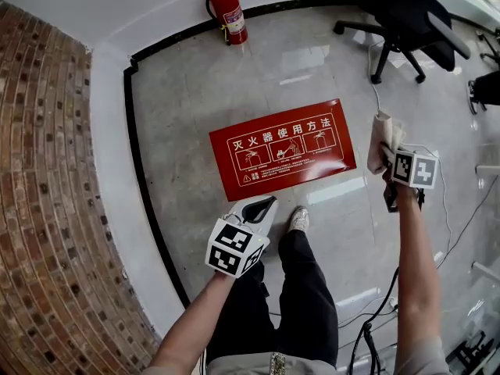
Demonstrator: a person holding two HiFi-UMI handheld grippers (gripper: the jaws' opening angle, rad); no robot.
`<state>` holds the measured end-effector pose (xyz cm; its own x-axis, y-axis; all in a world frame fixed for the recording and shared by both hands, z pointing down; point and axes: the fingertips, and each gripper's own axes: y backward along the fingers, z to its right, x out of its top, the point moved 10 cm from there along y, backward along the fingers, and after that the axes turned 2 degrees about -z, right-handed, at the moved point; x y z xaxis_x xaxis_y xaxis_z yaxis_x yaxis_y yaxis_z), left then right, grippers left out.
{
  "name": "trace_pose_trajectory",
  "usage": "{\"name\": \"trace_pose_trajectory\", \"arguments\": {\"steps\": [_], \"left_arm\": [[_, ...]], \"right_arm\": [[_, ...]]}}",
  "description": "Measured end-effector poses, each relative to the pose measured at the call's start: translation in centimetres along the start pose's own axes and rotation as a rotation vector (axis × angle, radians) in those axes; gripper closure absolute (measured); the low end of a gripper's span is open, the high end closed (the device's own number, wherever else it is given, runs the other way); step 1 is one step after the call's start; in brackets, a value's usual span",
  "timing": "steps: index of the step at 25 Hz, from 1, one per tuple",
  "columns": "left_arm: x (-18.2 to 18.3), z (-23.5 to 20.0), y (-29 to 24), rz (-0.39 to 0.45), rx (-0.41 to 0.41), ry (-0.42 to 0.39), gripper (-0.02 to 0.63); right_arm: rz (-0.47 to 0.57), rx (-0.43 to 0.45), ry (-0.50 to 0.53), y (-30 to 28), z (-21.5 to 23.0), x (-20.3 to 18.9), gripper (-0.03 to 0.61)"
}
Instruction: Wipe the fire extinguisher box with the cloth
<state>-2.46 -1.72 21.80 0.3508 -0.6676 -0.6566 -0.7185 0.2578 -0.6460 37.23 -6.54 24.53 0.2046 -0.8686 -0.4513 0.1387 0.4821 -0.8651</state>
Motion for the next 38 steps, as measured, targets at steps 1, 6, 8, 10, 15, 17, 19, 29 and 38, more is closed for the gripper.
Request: {"name": "trace_pose_trajectory", "arguments": {"steps": [1, 6, 8, 10, 15, 17, 19, 29, 38], "left_arm": [[-0.6, 0.0, 0.3, 0.001, -0.012, -0.008, 0.613], [-4.0, 0.7, 2.0, 0.004, -0.062, -0.052, 0.612], [-5.3, 0.8, 2.1, 0.011, -0.069, -0.060, 0.614], [-6.8, 0.8, 1.8, 0.012, -0.064, -0.065, 0.614], [-10.3, 0.0, -0.2, 0.034, -0.027, -0.055, 0.613], [-11.6, -0.2, -1.6, 0.044, -0.010, -0.069, 0.614], [-12.7, -0.4, -2.9, 0.060, 0.010, -0.094, 0.613], [-17.7, -2.6, -5.7, 0.228, 0.126, -0.177, 0.613], [-19.9, -3.3, -6.1, 0.300, 0.206, -0.236, 0.614]], "right_arm": [[0.017, -0.027, -0.013, 1.0, -0.2, -1.1, 0.486], [0.109, -0.087, 0.014, 4.7, -3.1, -6.8, 0.486], [0.129, -0.081, 0.025, 5.3, -3.9, -9.0, 0.486], [0.151, -0.068, 0.039, 5.4, -4.4, -11.1, 0.485], [0.217, -0.052, 0.068, 3.3, -4.2, -14.7, 0.485], [0.252, -0.032, 0.084, 1.6, -3.8, -15.9, 0.485], [0.305, 0.001, 0.104, -0.3, -3.4, -16.9, 0.485], [0.644, 0.176, 0.359, -7.9, -5.9, -18.3, 0.485], [0.771, 0.284, 0.585, -8.2, -11.2, -19.5, 0.486]]}}
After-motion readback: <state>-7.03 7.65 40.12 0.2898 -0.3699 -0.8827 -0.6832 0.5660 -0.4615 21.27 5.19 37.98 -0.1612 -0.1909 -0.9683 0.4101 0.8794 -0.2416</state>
